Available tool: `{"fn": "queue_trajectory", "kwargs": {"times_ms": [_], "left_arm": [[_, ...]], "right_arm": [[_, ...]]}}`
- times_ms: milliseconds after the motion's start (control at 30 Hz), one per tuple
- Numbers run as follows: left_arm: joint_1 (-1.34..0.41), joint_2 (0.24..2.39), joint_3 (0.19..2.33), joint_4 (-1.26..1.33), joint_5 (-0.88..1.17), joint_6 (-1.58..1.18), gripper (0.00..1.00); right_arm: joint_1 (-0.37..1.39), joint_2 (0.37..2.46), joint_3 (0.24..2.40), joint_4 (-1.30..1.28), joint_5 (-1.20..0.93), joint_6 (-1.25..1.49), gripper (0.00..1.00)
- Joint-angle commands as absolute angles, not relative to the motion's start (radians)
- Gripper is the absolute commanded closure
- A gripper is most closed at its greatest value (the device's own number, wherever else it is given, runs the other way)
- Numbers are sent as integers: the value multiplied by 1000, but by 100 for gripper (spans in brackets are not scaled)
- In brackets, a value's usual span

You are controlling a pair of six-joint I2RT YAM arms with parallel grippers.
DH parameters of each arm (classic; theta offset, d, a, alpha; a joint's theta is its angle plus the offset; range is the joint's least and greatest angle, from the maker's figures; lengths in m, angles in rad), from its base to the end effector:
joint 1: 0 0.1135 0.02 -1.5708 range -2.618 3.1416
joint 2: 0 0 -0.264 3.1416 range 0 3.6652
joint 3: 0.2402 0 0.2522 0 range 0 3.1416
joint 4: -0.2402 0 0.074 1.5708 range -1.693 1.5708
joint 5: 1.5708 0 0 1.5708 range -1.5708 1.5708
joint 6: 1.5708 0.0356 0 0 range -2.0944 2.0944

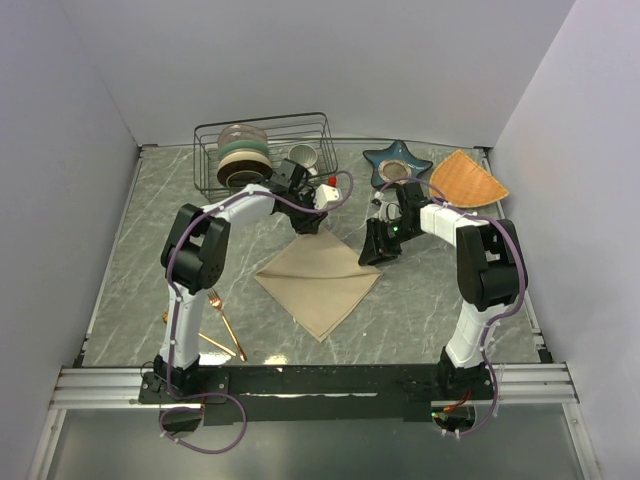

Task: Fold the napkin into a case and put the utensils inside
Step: Fold the top corner of the square-folded napkin at the center of the board, then smooth out the upper triangle-folded napkin at the center of the board.

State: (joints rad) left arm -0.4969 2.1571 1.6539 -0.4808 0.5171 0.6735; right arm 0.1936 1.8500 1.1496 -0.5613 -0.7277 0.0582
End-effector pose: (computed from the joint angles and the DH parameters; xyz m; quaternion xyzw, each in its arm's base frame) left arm 0.4028 -0.2384 0.1805 0.5728 0.7306 -0.2191 0.3001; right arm 0.3382 0.0904 0.1595 -0.1171 0.9176 0.3669 0.0986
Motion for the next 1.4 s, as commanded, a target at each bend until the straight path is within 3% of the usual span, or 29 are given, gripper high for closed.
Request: {"fn": "queue_trajectory", "kwargs": {"times_ms": [0,133,367,433,467,600,633,767,833,1067,1367], "left_arm": [[-483,2108,1727,-472,531,646,51],[-437,1984,1707,-485,597,513,38],[-336,1697,1462,-517,715,296,36],[-301,1637,1390,-535,839,191,35],[-295,1617,1361,-537,885,160,18],[-291,1441,1044,-246,1006,-177,4],[-293,1415,987,-166,1017,-321,1],[-314,1393,787,180,1014,-628,1],[-348,1436,758,305,1002,-739,1],[-414,1584,704,563,950,-925,1],[-410,1730,732,598,951,-950,1]], "right_arm": [[192,1832,1150,-581,-709,37,54],[178,1790,1166,-617,-690,12,49],[164,1677,1184,-632,-666,-17,48],[167,1651,1181,-623,-690,-2,48],[175,1623,1175,-617,-728,-2,48],[251,1560,1126,-542,-811,109,44],[270,1548,1100,-516,-831,133,37],[357,1568,1055,-364,-899,274,17],[395,1601,1037,-264,-922,359,1],[433,1727,1020,-39,-979,526,0],[388,1851,1039,-2,-1017,519,0]]}}
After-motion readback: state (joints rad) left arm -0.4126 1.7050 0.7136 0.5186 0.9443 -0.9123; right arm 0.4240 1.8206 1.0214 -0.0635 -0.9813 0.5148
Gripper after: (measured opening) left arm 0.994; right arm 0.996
